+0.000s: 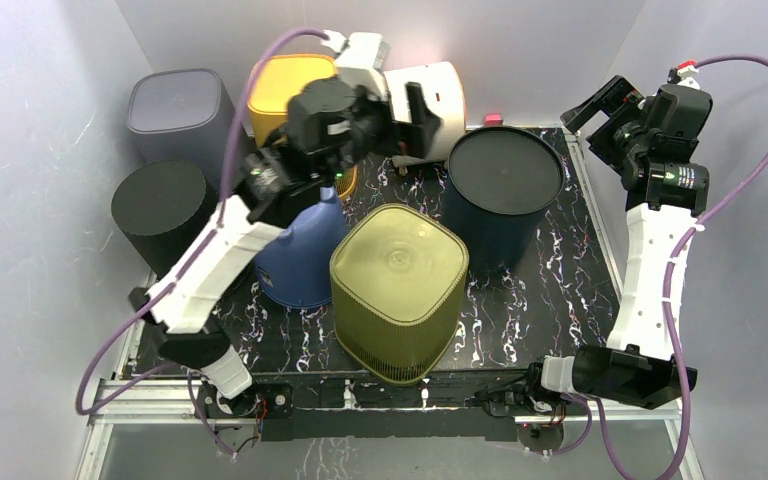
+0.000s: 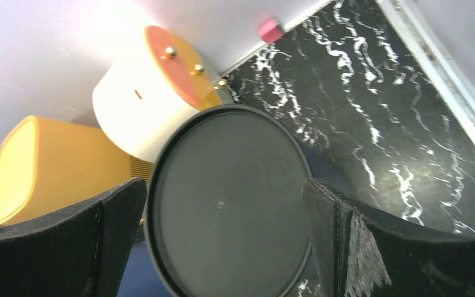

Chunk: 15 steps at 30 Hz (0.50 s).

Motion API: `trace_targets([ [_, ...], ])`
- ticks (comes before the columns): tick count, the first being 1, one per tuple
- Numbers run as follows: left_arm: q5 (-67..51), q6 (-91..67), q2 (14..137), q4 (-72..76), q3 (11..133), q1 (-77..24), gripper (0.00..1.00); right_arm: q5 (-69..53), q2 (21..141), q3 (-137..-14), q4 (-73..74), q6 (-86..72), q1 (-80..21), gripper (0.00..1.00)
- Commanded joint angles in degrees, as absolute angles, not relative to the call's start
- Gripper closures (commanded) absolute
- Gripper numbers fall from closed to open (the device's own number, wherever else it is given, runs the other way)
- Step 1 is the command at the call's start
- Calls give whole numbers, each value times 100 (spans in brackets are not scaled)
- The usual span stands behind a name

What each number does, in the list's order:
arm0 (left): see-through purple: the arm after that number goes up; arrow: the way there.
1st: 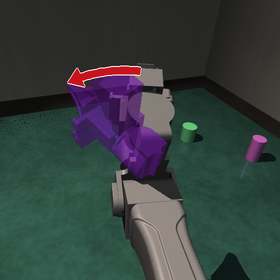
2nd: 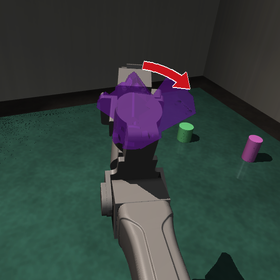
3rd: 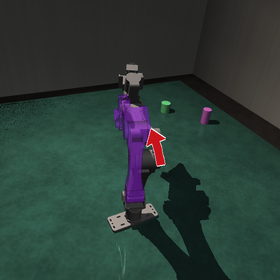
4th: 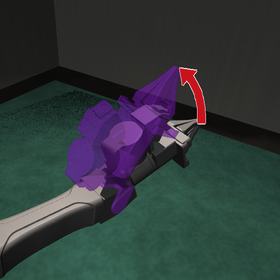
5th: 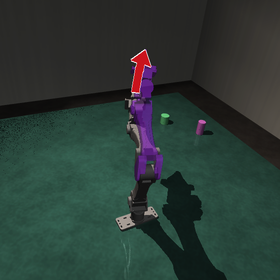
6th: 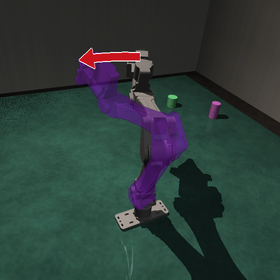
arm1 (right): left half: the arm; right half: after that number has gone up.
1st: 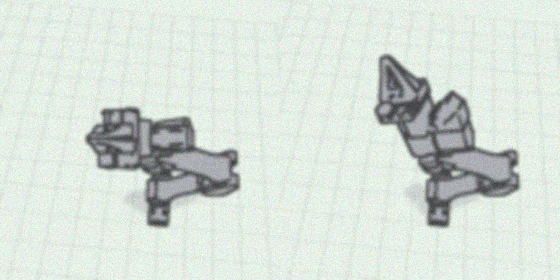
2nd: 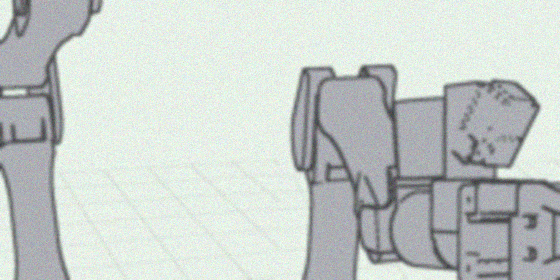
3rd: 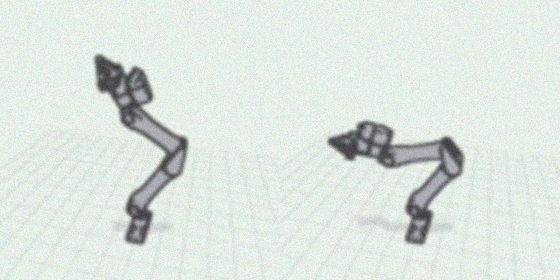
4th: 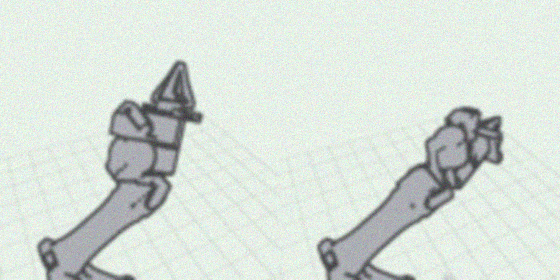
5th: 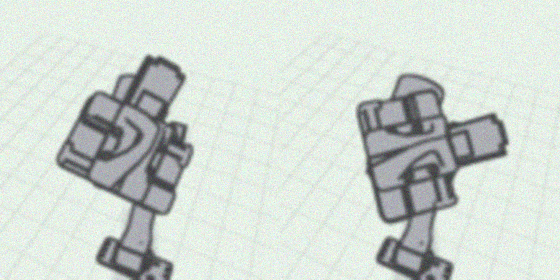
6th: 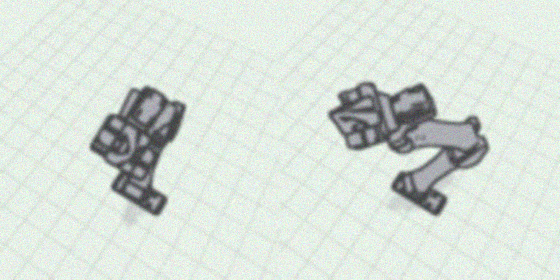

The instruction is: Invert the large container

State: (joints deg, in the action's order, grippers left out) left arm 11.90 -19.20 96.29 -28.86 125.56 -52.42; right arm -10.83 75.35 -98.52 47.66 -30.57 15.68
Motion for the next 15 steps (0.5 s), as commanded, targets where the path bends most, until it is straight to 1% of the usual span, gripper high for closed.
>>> trace_targets([
  [1,3104,-2077,9074,-4068,12424,-4892,2,-1815,7374,-9686,4022,-3258,1534,2],
  [7,3473,-1821,8231,-4736,12064,-4821,3,-1978,7333,-9467,3920,-3273,1496,2],
  [12,3838,-2046,7121,-4164,10619,-4825,2,-2007,7300,-9289,3885,-3197,1442,2],
  [15,4228,-2389,6769,-4324,10190,-4825,2,-1989,7262,-9192,3894,-3165,1400,2],
])
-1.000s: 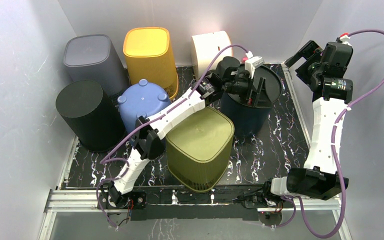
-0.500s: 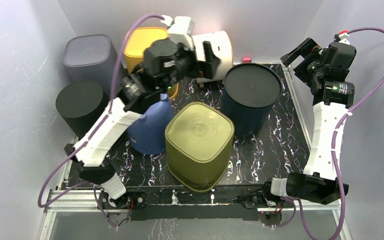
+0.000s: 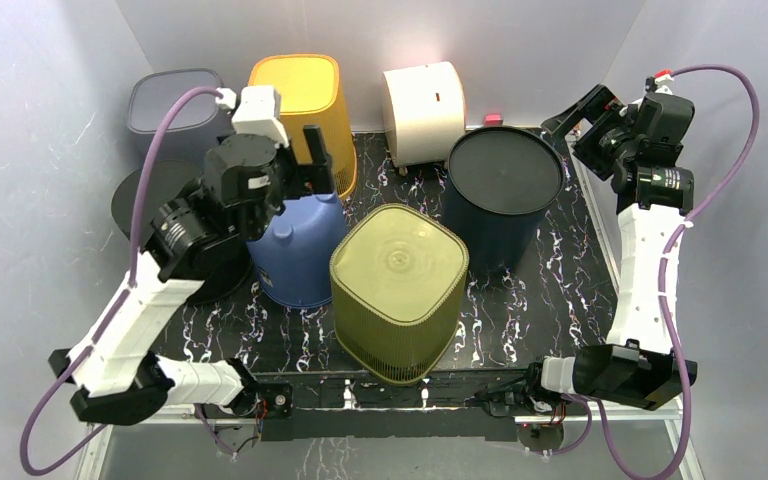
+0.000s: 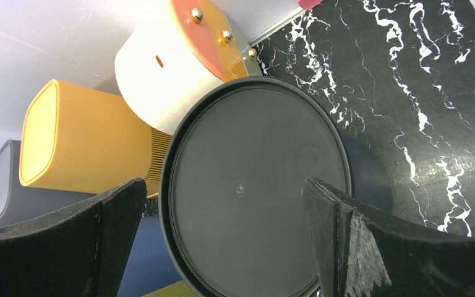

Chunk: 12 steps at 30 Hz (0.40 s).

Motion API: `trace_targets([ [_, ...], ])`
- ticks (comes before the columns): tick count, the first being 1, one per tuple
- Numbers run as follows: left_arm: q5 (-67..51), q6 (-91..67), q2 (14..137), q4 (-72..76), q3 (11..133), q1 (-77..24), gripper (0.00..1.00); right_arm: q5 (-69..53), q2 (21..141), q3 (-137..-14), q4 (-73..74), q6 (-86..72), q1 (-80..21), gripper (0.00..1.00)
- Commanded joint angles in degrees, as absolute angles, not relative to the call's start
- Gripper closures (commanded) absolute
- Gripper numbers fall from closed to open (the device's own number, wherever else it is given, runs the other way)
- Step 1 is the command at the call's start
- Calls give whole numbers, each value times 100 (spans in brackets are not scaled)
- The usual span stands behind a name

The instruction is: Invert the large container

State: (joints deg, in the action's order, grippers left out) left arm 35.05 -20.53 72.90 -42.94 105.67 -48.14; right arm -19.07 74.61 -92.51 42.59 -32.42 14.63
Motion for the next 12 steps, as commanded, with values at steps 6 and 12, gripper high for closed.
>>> trace_targets([
  [6,4409,-2701,6715,-5020,10251,-4825,2,-2001,7265,-9281,3882,-3187,1389,2],
  [12,4229,-2446,6652,-4882,10147,-4824,2,-2058,7217,-9148,3796,-3268,1385,2],
])
